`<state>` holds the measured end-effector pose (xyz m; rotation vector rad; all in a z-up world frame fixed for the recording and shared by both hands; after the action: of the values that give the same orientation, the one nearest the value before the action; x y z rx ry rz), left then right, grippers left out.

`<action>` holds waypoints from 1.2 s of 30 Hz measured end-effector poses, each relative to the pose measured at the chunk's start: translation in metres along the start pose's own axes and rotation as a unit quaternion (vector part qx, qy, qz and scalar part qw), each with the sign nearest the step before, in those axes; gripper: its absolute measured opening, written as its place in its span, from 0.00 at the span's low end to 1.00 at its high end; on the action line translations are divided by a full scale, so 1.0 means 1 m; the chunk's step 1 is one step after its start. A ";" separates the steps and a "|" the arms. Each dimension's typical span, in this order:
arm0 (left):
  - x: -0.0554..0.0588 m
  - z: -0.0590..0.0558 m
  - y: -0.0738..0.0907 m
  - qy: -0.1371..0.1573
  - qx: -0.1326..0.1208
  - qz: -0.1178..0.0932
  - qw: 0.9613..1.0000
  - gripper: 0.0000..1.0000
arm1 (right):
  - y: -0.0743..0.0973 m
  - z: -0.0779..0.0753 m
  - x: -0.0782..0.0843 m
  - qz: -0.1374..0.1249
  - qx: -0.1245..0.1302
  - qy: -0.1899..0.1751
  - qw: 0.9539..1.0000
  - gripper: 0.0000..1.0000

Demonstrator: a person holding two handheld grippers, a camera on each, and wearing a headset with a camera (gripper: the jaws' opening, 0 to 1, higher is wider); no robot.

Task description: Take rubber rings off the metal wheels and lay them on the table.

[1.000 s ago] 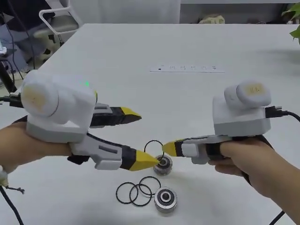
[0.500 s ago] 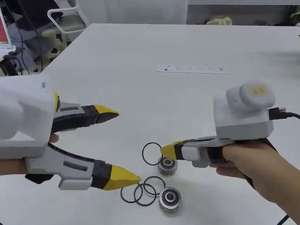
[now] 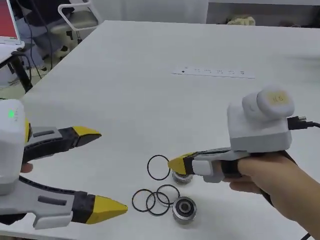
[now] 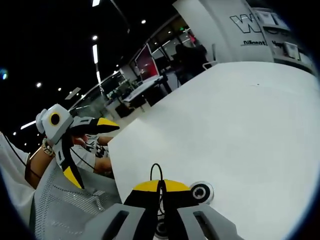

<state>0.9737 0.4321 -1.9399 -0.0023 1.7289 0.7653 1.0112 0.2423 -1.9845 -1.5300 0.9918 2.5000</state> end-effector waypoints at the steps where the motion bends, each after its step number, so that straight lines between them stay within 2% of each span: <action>1: 0.002 0.000 0.001 0.003 -0.002 0.000 1.000 0.79 | -0.001 0.000 0.000 0.001 -0.001 0.000 1.000 0.00; 10: 0.023 -0.006 0.006 0.028 -0.018 0.013 0.999 0.79 | -0.011 0.010 0.009 0.012 -0.024 -0.005 1.000 0.00; 15: 0.027 -0.010 0.006 0.041 -0.021 0.010 0.999 0.79 | -0.015 0.012 0.015 0.023 -0.030 -0.004 0.999 0.00; 19: 0.025 -0.009 0.006 0.047 -0.026 0.001 0.999 0.77 | -0.018 0.012 0.019 0.030 -0.032 -0.009 0.999 0.00; 26: 0.026 -0.010 0.002 0.053 -0.023 0.004 0.998 0.77 | -0.024 0.010 0.030 0.044 -0.026 -0.025 0.998 0.00; 28: 0.027 -0.010 0.002 0.056 -0.023 0.004 0.998 0.77 | -0.026 0.011 0.033 0.055 -0.018 -0.016 0.998 0.00; 36: 0.029 -0.010 -0.002 0.061 -0.021 0.008 0.998 0.76 | -0.030 0.010 0.036 0.062 0.002 0.005 0.998 0.00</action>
<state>0.9567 0.4370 -1.9652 -0.0645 1.8302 0.8271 0.9960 0.2614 -2.0258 -1.5268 1.1255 2.5720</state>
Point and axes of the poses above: the centre of the closed fingertips' face, and the gripper's own axes: y roughly backward along the fingers, z roughly to its left, x roughly out of its underside, the point moved 7 cm from there along y, roughly backward along the fingers, and after that the axes turned 12 degrees about y, right-handed, at the moved point
